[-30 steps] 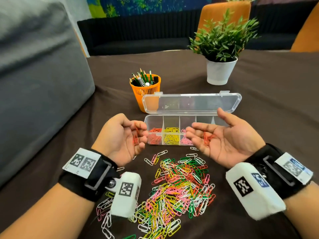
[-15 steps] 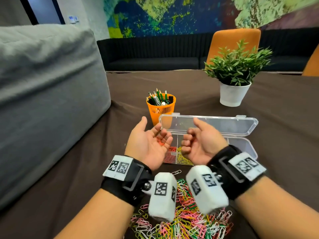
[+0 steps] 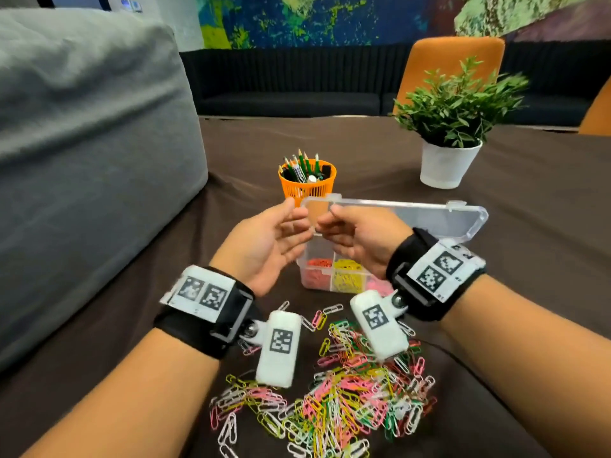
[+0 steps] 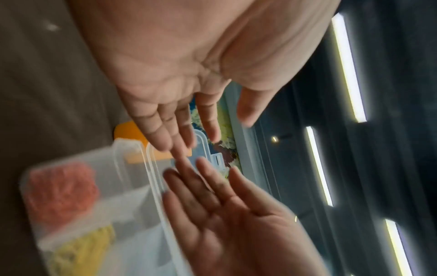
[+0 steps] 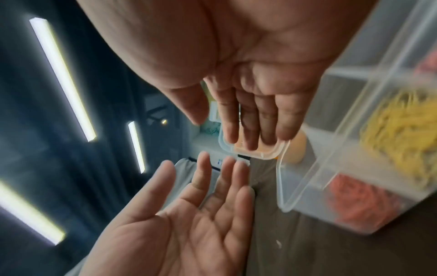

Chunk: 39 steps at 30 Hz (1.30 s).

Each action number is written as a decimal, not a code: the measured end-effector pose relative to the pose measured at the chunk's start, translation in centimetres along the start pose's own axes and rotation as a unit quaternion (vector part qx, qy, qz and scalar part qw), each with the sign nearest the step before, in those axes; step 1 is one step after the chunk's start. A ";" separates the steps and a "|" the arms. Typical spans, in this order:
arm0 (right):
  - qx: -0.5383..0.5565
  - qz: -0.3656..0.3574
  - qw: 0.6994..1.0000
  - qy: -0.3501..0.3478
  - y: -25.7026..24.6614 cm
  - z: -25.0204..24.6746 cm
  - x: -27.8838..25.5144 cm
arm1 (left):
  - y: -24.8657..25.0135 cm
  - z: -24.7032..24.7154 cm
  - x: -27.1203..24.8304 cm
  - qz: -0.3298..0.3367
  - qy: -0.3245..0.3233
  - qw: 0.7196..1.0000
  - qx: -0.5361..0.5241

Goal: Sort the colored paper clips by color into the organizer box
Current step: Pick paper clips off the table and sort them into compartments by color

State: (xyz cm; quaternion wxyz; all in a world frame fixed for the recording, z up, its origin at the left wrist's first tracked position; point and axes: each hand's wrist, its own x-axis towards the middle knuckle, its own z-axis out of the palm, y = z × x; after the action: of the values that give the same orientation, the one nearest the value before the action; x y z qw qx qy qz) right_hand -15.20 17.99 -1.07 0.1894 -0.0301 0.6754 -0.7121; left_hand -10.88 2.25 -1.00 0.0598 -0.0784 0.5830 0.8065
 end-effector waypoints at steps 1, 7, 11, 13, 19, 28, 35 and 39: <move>-0.047 -0.013 0.999 -0.017 -0.2 -0.8 -0.9 | -0.1 -0.2 -0.5 0.024 0.000 0.997 0.075; -0.496 -0.033 0.855 -0.147 0.5 -6.9 -6.8 | -2.5 -0.5 -3.4 0.125 -0.158 0.745 0.636; -0.664 -0.027 0.733 -0.144 2.9 -7.8 -8.7 | -4.6 0.7 -4.5 0.105 -0.192 0.616 0.757; -0.677 -0.025 0.721 -0.146 4.2 -7.3 -9.3 | -5.4 1.1 -4.8 0.084 -0.204 0.595 0.773; -0.692 -0.030 0.705 -0.154 5.8 -6.3 -9.6 | -5.7 0.8 -5.2 0.087 -0.209 0.570 0.790; -0.716 -0.097 0.681 -0.120 5.8 -7.2 -9.9 | -3.9 -0.7 -5.0 0.045 -0.183 0.584 0.789; -0.709 -0.060 0.688 -0.142 6.2 -6.5 -10.4 | -5.6 1.3 -4.5 0.076 -0.208 0.604 0.766; -0.681 -0.054 0.712 -0.161 6.2 -7.0 -10.4 | -5.8 1.2 -4.2 0.096 -0.190 0.579 0.787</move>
State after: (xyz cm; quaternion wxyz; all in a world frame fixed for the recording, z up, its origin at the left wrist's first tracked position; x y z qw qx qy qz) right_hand -6.24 27.73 -5.48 0.1852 -0.3016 0.9338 -0.0519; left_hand -5.73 5.13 -5.18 0.1293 0.2106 0.9686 0.0283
